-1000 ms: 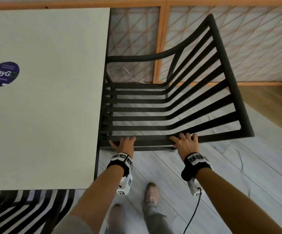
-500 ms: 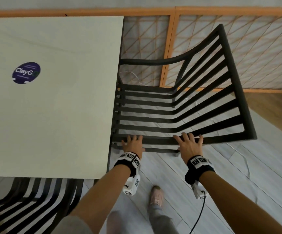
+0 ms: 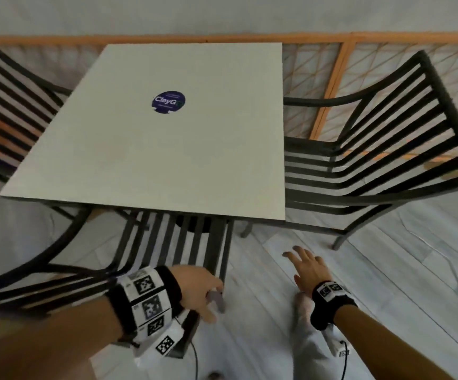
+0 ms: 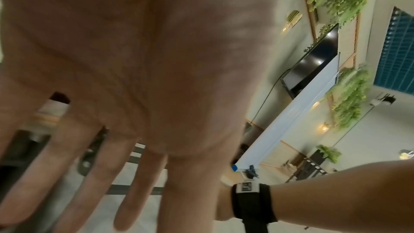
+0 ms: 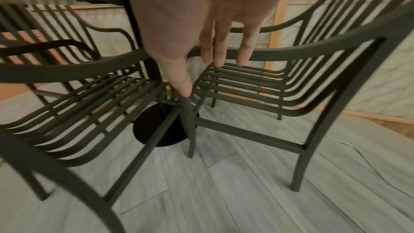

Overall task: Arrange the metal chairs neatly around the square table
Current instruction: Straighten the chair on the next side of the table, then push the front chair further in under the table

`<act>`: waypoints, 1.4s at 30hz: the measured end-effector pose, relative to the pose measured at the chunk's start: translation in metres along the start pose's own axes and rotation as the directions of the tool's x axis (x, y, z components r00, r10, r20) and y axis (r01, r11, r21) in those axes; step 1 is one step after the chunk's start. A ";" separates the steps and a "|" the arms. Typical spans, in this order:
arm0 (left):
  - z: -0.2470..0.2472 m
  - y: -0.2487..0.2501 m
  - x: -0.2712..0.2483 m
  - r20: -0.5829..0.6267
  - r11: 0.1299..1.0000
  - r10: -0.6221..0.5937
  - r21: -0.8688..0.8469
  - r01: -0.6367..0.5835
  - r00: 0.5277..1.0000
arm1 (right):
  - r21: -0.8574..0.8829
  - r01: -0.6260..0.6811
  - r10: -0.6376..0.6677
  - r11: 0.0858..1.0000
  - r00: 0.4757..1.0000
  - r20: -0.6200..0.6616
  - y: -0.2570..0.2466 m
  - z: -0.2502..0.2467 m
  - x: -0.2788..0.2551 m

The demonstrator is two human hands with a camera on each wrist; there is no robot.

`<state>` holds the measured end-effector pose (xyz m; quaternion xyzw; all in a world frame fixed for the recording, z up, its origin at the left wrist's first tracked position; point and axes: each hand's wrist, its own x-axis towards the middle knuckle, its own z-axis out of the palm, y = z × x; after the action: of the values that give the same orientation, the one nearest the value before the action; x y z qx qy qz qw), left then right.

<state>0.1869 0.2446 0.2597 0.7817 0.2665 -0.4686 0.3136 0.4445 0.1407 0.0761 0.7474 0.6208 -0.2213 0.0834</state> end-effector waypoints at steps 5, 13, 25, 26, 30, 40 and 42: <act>0.074 -0.094 -0.062 0.057 0.980 -0.197 -0.006 0.198 0.979 | 0.060 0.118 -0.122 0.991 0.991 0.062 -0.116 0.020 -0.022; 0.141 -0.191 -0.090 -0.168 0.955 -0.139 -0.283 0.087 0.976 | 0.040 0.254 -0.257 0.966 0.962 0.092 -0.226 0.027 -0.017; 0.185 -0.238 -0.092 -0.568 0.900 -0.435 -0.285 0.329 0.698 | 0.176 0.199 -0.195 0.964 0.980 -0.041 -0.233 0.042 -0.027; 0.189 -0.234 -0.091 -0.580 0.899 -0.438 -0.295 0.324 0.686 | 0.205 0.188 -0.183 0.960 0.982 -0.044 -0.232 0.044 -0.032; 0.205 -0.218 -0.092 -0.575 0.901 -0.432 -0.301 0.311 0.695 | 0.234 0.180 -0.179 0.955 0.983 -0.028 -0.221 0.052 -0.050; 0.202 -0.214 -0.074 -0.619 0.906 -0.422 -0.305 0.293 0.662 | 0.226 0.136 -0.152 0.965 0.987 0.053 -0.203 0.040 -0.036; 0.201 -0.215 -0.075 -0.619 0.906 -0.424 -0.302 0.298 0.661 | 0.221 0.132 -0.143 0.966 0.989 0.033 -0.203 0.038 -0.044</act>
<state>-0.1115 0.2287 0.2022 0.7976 0.5511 -0.1826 0.1635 0.2345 0.1302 0.0916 0.7015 0.6409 -0.3117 0.0004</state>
